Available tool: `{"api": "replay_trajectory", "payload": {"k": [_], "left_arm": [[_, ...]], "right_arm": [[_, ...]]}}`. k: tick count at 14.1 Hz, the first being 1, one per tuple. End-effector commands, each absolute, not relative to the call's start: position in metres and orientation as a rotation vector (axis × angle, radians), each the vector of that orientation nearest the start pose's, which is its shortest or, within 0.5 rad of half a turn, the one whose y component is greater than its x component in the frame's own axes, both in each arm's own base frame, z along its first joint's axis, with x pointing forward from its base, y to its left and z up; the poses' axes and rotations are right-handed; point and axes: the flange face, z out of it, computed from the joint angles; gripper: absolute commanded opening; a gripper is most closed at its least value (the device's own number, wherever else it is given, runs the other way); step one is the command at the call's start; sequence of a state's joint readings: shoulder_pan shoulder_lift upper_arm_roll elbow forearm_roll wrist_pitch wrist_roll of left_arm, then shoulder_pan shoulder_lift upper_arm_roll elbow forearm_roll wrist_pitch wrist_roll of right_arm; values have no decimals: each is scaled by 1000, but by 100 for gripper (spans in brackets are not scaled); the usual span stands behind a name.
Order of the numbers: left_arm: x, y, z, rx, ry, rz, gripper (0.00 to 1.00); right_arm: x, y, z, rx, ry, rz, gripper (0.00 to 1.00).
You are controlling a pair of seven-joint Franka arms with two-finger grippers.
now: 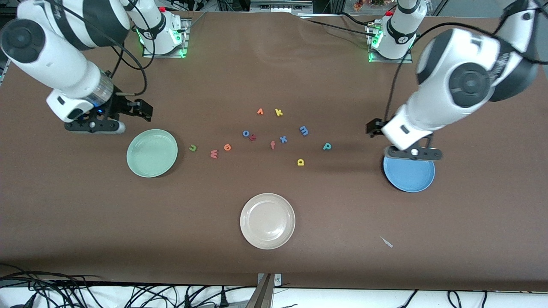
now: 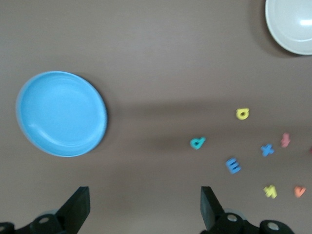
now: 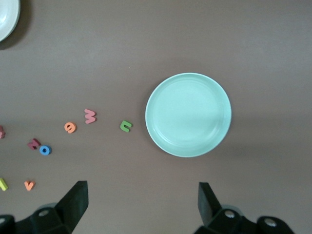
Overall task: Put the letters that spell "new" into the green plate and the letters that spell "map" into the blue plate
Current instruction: 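Lower the right gripper onto green n while the left gripper reaches blue E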
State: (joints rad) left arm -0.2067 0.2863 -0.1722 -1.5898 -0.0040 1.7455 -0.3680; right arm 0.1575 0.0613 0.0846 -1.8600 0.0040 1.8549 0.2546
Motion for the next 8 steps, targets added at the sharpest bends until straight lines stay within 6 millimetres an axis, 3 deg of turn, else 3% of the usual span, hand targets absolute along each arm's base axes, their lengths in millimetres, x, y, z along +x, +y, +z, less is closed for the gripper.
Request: {"api": "replay_trajectory", "payload": {"k": [1,5,8], "left_arm": [[570,-262,432,-3156,-170,175,100],[537,-311,380,-3196,-298,83,100],[507,-345,325,-3213,-374,78,100]], "right_arm": [[558,148,450,-3139,94,92,100],[569,174,387,-3122,237,83,100],[566,189,344,-3112,343,94,100]]}}
